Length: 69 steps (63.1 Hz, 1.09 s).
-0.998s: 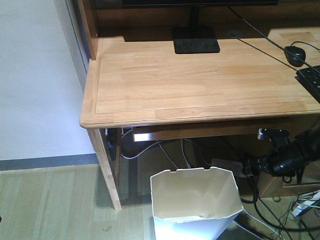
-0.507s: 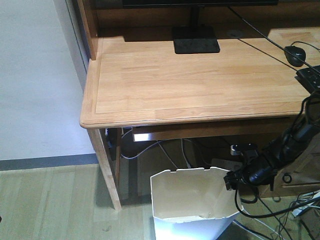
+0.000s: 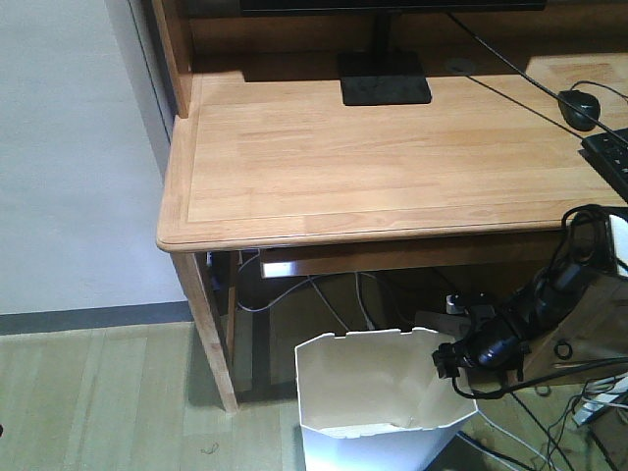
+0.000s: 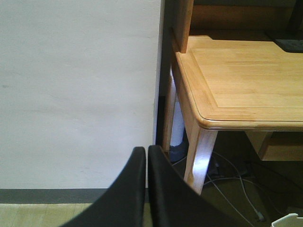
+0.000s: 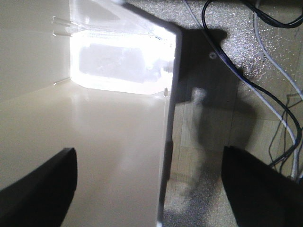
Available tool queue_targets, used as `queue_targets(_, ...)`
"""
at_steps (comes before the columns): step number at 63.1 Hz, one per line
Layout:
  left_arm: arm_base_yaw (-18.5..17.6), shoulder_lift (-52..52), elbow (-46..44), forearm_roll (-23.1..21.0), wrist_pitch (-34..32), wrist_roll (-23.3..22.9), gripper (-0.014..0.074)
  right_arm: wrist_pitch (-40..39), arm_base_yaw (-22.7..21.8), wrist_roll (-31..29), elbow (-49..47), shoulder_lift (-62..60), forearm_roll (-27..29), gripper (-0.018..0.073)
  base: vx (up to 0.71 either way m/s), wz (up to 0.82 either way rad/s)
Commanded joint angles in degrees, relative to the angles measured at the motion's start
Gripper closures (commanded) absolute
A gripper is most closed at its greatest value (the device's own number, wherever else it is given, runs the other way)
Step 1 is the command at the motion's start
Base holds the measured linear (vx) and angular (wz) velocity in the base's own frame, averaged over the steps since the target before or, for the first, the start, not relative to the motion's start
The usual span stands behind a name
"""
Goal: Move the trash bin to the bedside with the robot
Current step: 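Close the right gripper on the bin rim nearest the robot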
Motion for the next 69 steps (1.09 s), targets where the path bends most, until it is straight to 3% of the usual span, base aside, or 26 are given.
queue_targets(1, -0.2, -0.8, 0.2, -0.1, -3.8, -0.2, 0.0603, 1.6, -0.3, 0.0, -2.9, -1.0, -0.4, -0.0035, 0.0, 0.0)
queue_targets(18, -0.2, -0.8, 0.2, -0.1, -3.8, -0.2, 0.0603, 3.8, -1.8, 3.7, -8.9, 5.5, -0.8, -0.0027, 0.0, 0.0)
queue_targets(28, -0.2, -0.8, 0.2, -0.1, -3.8, -0.2, 0.0603, 6.4, -2.2, 3.9, -11.2, 7.6, -1.1, 0.0051, 0.0, 0.0)
queue_targets(36, -0.2, -0.8, 0.2, -0.1, -3.8, -0.2, 0.0603, 8.1, -2.1, 4.0, -12.0, 7.9, -1.3, 0.0206, 0.0, 0.0)
queue_targets(48, -0.2, -0.8, 0.2, -0.1, -3.8, -0.2, 0.0603, 12.3, -2.2, 4.1, -13.5, 7.9, -2.1, 0.0578, 0.0, 0.0)
queue_targets(69, -0.2, -0.8, 0.2, -0.1, -3.8, -0.2, 0.0603, 15.4, -2.3, 2.5, -12.4, 5.2, -2.7, 0.0567, 0.0, 0.0)
